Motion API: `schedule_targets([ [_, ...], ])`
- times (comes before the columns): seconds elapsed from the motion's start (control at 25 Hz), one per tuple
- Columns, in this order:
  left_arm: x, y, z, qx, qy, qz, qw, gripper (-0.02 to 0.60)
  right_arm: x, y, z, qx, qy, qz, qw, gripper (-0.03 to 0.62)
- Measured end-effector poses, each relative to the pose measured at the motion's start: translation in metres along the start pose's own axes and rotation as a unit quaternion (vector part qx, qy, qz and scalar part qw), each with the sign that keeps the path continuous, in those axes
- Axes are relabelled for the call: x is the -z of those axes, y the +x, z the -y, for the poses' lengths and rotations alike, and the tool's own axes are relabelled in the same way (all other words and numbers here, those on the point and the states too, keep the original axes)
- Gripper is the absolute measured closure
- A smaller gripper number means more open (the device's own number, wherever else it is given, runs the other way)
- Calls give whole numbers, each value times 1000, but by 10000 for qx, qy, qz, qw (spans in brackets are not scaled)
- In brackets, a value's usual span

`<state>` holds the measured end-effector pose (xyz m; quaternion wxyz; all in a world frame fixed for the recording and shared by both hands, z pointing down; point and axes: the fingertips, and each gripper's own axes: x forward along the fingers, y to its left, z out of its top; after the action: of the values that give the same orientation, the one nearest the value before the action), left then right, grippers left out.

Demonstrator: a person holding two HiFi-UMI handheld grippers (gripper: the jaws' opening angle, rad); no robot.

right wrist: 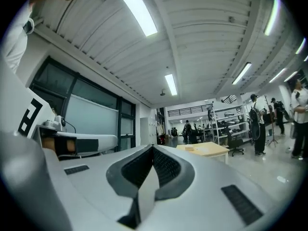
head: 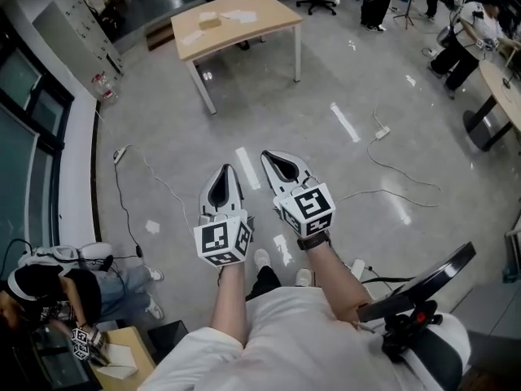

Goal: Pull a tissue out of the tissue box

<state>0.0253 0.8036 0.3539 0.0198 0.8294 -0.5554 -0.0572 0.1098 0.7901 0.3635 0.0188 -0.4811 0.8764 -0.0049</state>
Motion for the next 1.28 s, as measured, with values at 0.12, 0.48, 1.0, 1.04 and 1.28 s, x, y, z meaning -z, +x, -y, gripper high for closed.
schedule_targets([
  [0.12, -5, 21, -10, 157, -101, 132, 9997, 580, -7, 19, 16, 242, -20, 76, 9997, 591],
  [0.48, -3, 88, -89, 421, 83, 311, 9986, 580, -16, 121, 15, 356, -391, 461, 9975, 591],
  [1.0, -34, 101, -140, 587, -235, 397, 9972, 580, -37, 178, -11, 357, -380, 441, 9977, 591],
  [1.04, -30, 102, -148, 632, -270, 419, 9968, 580, -31, 184, -15, 353, -389, 407, 9978, 591],
  [1.28, -16, 132, -176, 592, -282, 281, 9975, 580, -21, 222, -13, 124, -427, 320, 9985, 591],
])
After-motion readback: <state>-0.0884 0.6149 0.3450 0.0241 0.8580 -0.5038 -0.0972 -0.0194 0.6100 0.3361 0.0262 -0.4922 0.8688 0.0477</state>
